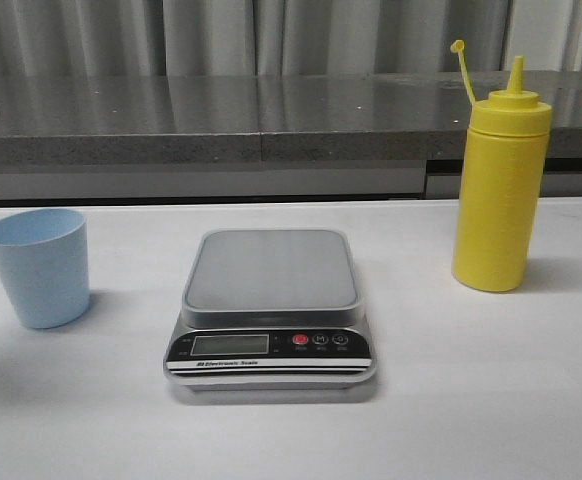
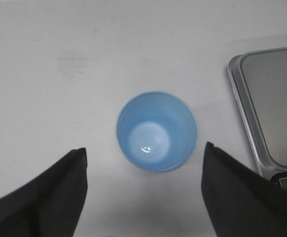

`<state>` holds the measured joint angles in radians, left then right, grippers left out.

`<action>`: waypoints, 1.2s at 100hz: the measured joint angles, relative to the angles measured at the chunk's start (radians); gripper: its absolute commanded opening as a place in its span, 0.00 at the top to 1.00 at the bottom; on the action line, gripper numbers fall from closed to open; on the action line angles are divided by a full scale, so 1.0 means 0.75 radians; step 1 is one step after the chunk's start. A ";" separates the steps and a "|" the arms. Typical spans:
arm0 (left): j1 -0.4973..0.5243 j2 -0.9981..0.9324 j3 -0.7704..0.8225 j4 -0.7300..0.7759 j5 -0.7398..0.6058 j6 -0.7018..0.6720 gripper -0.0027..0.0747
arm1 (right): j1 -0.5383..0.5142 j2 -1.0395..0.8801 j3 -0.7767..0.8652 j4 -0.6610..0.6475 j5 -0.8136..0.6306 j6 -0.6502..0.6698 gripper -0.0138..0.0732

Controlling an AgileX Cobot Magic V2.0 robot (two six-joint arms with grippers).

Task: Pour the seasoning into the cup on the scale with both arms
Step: 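Lower the left gripper over the light blue cup and grasp its rim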

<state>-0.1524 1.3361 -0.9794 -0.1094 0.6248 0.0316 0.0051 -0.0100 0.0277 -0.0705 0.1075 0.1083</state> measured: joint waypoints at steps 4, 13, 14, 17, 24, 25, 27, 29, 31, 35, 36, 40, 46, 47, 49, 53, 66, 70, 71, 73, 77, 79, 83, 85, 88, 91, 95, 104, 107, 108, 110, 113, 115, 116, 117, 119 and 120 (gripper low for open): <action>0.000 0.041 -0.016 -0.003 0.010 0.000 0.36 | 0.000 0.000 0.000 0.000 0.000 0.000 0.92; 0.000 0.122 -0.051 -0.003 0.021 0.000 0.36 | 0.000 0.000 0.000 0.000 0.000 0.000 0.92; 0.000 0.128 -0.056 -0.003 0.021 0.000 0.36 | 0.000 0.000 0.000 0.000 0.000 0.000 0.92; 0.000 0.151 -0.065 -0.003 0.027 0.000 0.36 | 0.000 0.000 0.000 0.000 0.000 0.000 0.92; 0.000 0.206 -0.087 -0.003 0.032 0.000 0.36 | 0.000 0.000 0.000 0.000 0.000 0.000 0.92; 0.000 0.216 -0.088 -0.003 0.032 0.000 0.36 | 0.000 0.000 0.000 0.000 0.000 0.000 0.92; 0.000 0.231 -0.094 -0.003 0.032 0.000 0.36 | 0.000 0.000 0.000 0.000 0.000 0.000 0.92; 0.000 0.245 -0.098 -0.003 0.032 0.000 0.36 | 0.000 0.000 0.000 0.000 0.000 0.000 0.92; 0.000 0.254 -0.104 -0.003 0.030 0.000 0.36 | 0.000 0.000 0.000 0.000 0.000 0.000 0.92; 0.000 0.280 -0.111 -0.003 0.024 0.000 0.36 | 0.000 0.000 0.000 0.000 0.000 0.000 0.92; 0.000 0.289 -0.114 -0.003 0.024 0.000 0.36 | 0.000 0.000 0.000 0.000 0.000 0.000 0.92; 0.000 0.311 -0.120 -0.003 0.011 0.000 0.36 | 0.000 0.000 0.000 0.000 0.000 0.000 0.92; 0.000 0.347 -0.122 -0.003 -0.014 0.000 0.36 | 0.000 0.000 0.000 0.000 0.000 0.000 0.92; 0.000 0.351 -0.122 -0.003 -0.017 0.000 0.36 | 0.000 0.000 0.000 0.000 0.000 0.000 0.92; 0.000 0.362 -0.122 -0.003 -0.025 0.000 0.36 | 0.000 0.000 0.000 0.000 0.000 0.000 0.92; 0.000 0.383 -0.125 -0.003 -0.040 0.000 0.36 | 0.000 0.000 0.000 0.000 0.000 0.000 0.92; 0.000 0.449 -0.124 -0.008 -0.058 0.000 0.36 | 0.000 0.000 0.000 0.000 0.000 0.000 0.92; 0.000 0.465 -0.124 -0.008 -0.059 0.000 0.36 | 0.000 0.000 0.000 0.000 0.000 0.000 0.92; 0.000 0.471 -0.124 -0.008 -0.059 0.000 0.36 | 0.000 0.000 0.000 0.000 0.000 0.000 0.92; 0.000 0.479 -0.124 -0.008 -0.059 0.000 0.36 | 0.000 0.000 0.000 0.000 0.000 0.000 0.92; 0.000 0.493 -0.124 -0.008 -0.064 0.000 0.36 | 0.000 0.000 0.000 0.000 0.000 0.000 0.92; 0.000 0.501 -0.124 -0.011 -0.065 0.000 0.36 | 0.000 0.000 0.000 0.000 0.000 0.000 0.92; 0.000 0.517 -0.124 -0.011 -0.070 0.000 0.36 | 0.000 0.000 0.000 0.000 0.000 0.000 0.92; 0.000 0.525 -0.124 -0.011 -0.070 0.000 0.36 | 0.000 0.000 0.000 0.000 0.000 0.000 0.92; 0.000 0.533 -0.125 -0.011 -0.070 0.000 0.36 | 0.000 0.000 0.000 0.000 0.000 0.000 0.92; 0.000 0.544 -0.127 -0.011 -0.070 0.000 0.36 | 0.000 0.000 0.000 0.000 0.000 0.000 0.92; 0.000 0.554 -0.127 -0.011 -0.073 0.000 0.36 | 0.000 0.000 0.000 0.000 0.000 0.000 0.92; 0.000 0.561 -0.127 -0.011 -0.079 0.000 0.36 | 0.000 0.000 0.000 0.000 0.000 0.000 0.92; 0.000 0.561 -0.127 -0.011 -0.086 0.000 0.36 | 0.000 0.000 0.000 0.000 0.000 0.000 0.92; 0.000 0.561 -0.127 -0.014 -0.087 0.000 0.36 | 0.000 0.000 0.000 0.000 0.000 0.000 0.92; 0.000 0.561 -0.127 -0.013 -0.093 0.000 0.37 | 0.000 0.000 0.000 0.000 0.000 0.000 0.92; 0.000 0.561 -0.127 -0.013 -0.100 0.000 0.39 | 0.000 0.000 0.000 0.000 0.000 0.000 0.92; 0.000 0.561 -0.127 -0.013 -0.103 0.000 0.40 | 0.000 0.000 0.000 0.000 0.000 0.000 0.92; 0.000 0.561 -0.127 -0.013 -0.103 0.000 0.41 | 0.000 0.000 0.000 0.000 0.000 0.000 0.92; 0.000 0.561 -0.127 -0.013 -0.106 0.000 0.42 | 0.000 0.000 0.000 0.000 0.000 0.000 0.92; 0.000 0.561 -0.127 -0.013 -0.109 0.000 0.43 | 0.000 0.000 0.000 0.000 0.000 0.000 0.92; 0.000 0.561 -0.127 -0.013 -0.109 0.000 0.45 | 0.000 0.000 0.000 0.000 0.000 0.000 0.92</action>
<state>-0.1524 1.7569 -1.0749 -0.1194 0.5428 0.0316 0.0051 -0.0100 0.0277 -0.0705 0.1075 0.1083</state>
